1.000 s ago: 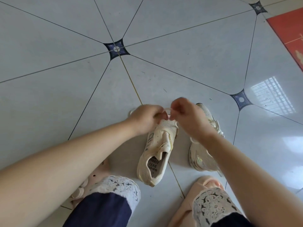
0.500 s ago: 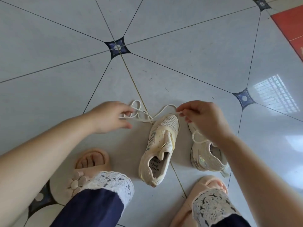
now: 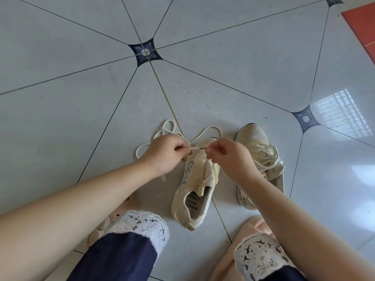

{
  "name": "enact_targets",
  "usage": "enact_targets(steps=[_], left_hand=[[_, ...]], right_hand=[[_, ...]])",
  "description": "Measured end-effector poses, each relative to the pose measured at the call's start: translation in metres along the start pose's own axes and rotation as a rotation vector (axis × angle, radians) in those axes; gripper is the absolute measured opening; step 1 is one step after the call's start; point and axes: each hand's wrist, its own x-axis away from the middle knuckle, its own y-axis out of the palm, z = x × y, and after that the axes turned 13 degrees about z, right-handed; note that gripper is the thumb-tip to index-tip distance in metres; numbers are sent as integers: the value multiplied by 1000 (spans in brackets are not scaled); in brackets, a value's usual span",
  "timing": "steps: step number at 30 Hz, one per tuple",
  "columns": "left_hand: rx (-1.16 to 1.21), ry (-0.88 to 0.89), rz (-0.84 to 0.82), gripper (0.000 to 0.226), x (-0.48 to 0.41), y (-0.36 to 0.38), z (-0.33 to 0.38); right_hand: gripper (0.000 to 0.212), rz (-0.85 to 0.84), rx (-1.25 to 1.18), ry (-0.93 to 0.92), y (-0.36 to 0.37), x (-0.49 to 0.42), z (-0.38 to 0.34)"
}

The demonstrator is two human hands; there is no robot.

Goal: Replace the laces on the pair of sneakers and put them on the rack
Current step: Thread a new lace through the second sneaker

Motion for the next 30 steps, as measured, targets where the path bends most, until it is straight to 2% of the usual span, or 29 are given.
enact_targets(steps=[2, 3, 6, 12, 15, 22, 30], left_hand=[[-30, -49, -19, 26, 2, 4, -5], [-31, -75, -36, 23, 4, 8, -7], [-56, -139, -66, 19, 9, 20, -12], [-52, -122, 17, 13, 13, 21, -22], [-85, -111, 22, 12, 13, 20, -26], [-63, -129, 33, 11, 5, 23, -27], [-192, -14, 8, 17, -3, 32, -19]], right_hand=[[6, -65, 151, -32, 5, 9, 8], [13, -82, 178, -20, 9, 14, 12], [25, -40, 179, 46, 15, 22, 17], [28, -44, 188, 99, 19, 25, 21], [24, -23, 96, 139, 19, 25, 22], [29, -40, -142, 306, 24, 27, 22], [26, -21, -208, 368, 26, 28, 22]])
